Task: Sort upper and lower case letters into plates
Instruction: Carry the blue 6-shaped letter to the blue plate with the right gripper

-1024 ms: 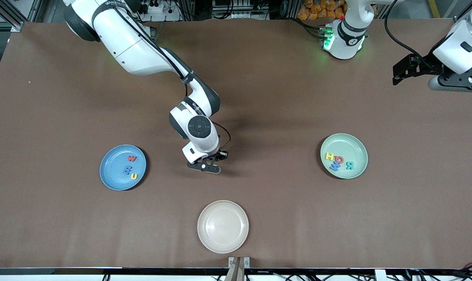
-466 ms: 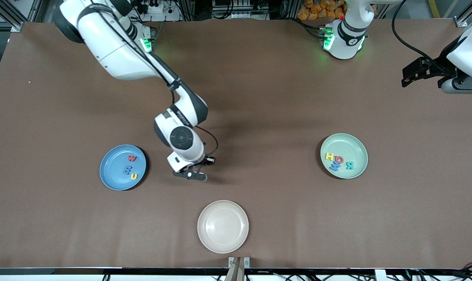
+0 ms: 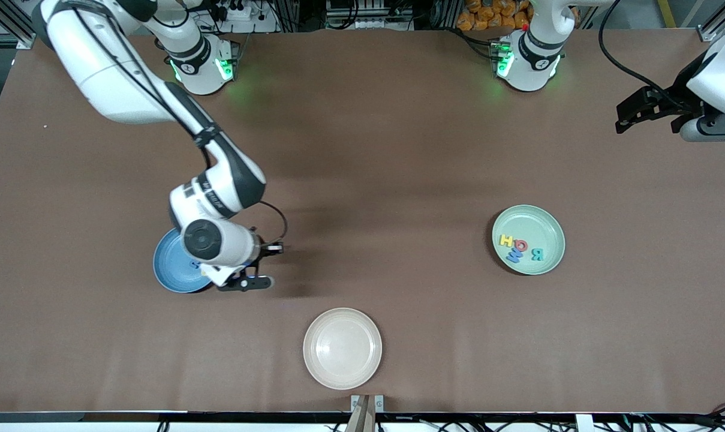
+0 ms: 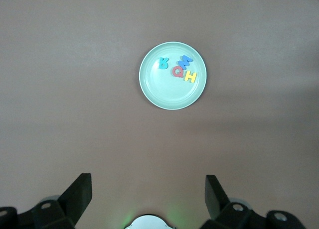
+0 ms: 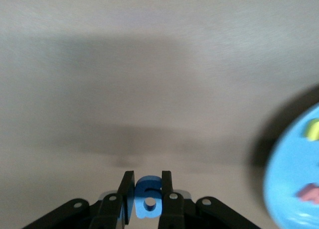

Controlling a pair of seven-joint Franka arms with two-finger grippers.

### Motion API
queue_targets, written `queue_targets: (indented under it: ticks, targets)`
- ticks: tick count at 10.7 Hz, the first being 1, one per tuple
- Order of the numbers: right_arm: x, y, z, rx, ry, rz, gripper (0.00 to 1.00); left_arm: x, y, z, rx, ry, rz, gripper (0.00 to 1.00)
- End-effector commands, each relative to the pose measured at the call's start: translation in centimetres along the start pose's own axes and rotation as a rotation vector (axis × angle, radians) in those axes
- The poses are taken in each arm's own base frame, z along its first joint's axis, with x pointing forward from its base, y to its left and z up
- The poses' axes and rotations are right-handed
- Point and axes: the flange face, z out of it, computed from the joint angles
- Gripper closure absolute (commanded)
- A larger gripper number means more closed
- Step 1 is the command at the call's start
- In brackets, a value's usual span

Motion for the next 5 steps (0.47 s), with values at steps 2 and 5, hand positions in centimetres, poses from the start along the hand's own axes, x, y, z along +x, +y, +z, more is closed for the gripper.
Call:
queue_targets:
  ticks: [2,5]
  targets:
    - [0.1,6.6,-1.1,0.006,-0.025,-0.206,1.0,-0.3,0.1,-1.4,0.019,0.03,-0.023,0.0]
    - [0.4,12.0,-0.8,0.026,-0.026,-0.317,1.0,-0.4,0.3,-1.5,0.022,0.032,-0.019,0.0]
